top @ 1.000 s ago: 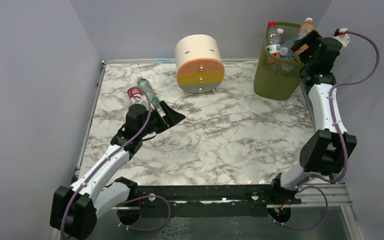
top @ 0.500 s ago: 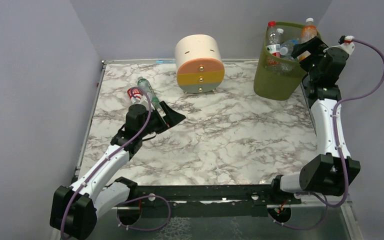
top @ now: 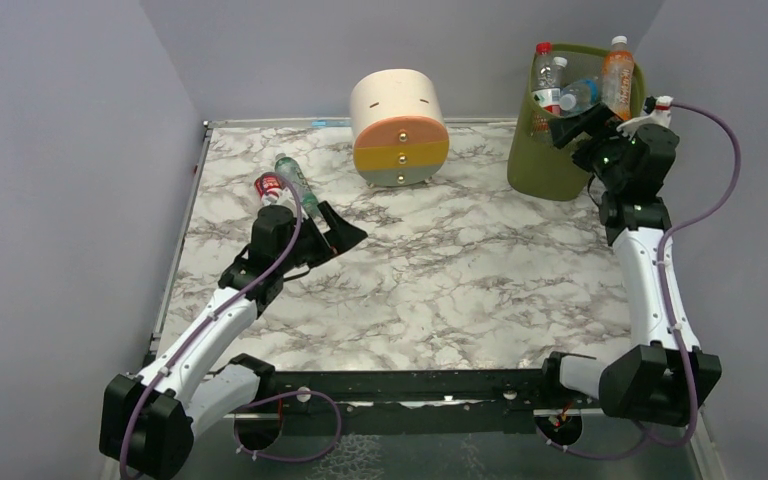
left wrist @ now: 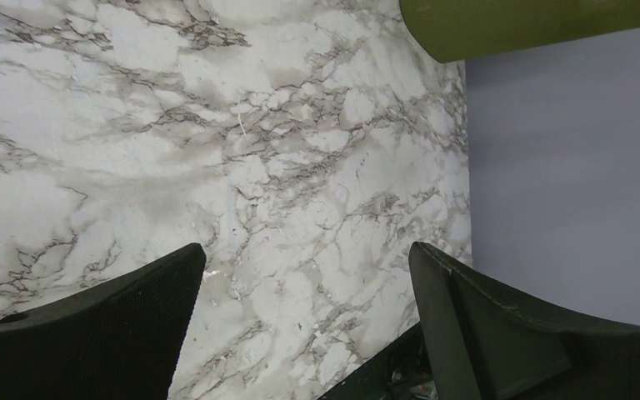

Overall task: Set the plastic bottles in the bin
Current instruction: Place the plastic bottle in the trash bin, then pick up the plastic bottle at the center of the board.

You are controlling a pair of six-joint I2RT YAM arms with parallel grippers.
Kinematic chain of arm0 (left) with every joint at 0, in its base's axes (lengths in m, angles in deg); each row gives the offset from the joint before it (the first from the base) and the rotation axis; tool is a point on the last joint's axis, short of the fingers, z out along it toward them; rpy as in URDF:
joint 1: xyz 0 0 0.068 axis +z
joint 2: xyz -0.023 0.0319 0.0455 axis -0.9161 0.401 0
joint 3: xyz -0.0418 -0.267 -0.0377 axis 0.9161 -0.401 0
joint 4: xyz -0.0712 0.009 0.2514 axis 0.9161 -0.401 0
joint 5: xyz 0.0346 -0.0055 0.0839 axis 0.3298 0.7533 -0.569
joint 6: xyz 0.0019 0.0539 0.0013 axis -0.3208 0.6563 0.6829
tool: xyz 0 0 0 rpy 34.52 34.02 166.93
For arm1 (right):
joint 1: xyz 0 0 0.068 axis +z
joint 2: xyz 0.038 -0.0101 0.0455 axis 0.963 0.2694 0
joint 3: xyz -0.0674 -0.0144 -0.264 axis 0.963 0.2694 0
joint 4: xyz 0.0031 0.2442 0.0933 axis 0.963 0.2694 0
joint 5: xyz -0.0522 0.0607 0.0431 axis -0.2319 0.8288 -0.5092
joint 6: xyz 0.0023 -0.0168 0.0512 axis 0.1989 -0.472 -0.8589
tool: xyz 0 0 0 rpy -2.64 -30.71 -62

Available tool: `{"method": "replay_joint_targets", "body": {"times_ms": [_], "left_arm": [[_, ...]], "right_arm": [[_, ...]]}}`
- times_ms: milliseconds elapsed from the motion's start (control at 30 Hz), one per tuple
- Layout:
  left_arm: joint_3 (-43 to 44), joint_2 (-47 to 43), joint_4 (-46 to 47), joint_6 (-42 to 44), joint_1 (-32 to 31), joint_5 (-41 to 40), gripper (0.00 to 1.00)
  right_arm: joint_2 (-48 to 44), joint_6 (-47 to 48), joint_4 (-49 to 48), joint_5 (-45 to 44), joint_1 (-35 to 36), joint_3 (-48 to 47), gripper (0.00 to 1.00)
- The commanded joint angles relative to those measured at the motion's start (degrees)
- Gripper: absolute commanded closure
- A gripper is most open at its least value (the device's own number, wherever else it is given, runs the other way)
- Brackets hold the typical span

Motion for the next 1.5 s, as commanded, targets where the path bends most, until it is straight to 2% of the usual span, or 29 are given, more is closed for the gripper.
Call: {"method": "replay_joint_targets", "body": {"times_ms": [0, 267, 400, 600, 933, 1300, 1467], "left_arm": [[4.55, -0.27, -5.44, 2.77, 0.3, -5.6, 0.01], [4.31, -2.63, -13.27, 3.7, 1.78, -15.73, 0.01], [2.77, -1.49, -12.96, 3.14, 4.14, -16.06, 0.01], [7.48, 7.41, -13.37, 3.97, 9.67, -15.35, 0.01], [21.56, 19.27, -13.9, 7.68, 15.79, -21.46, 0.01], [28.21, 32.19, -13.74, 9.9, 20.42, -32.85, 0.01], [30.38, 37.31, -13.34, 11.2, 21.92, -33.98, 0.04]], "right_arm": [[-3.85, -0.12, 0.91, 4.39, 5.12, 1.47, 0.0], [-7.96, 2.86, 3.73, 3.4, 18.49, 4.79, 0.0], [-9.27, 4.03, 4.59, 3.91, 23.1, 7.71, 0.0], [-10.34, 4.51, 3.76, 5.5, 26.2, 12.74, 0.0], [-7.08, 5.26, 1.47, 7.07, 30.62, 15.1, 0.0], [-4.3, 6.07, -0.74, 7.87, 32.2, 17.36, 0.0], [-3.64, 5.58, -2.41, 8.45, 32.38, 18.73, 0.0]]}}
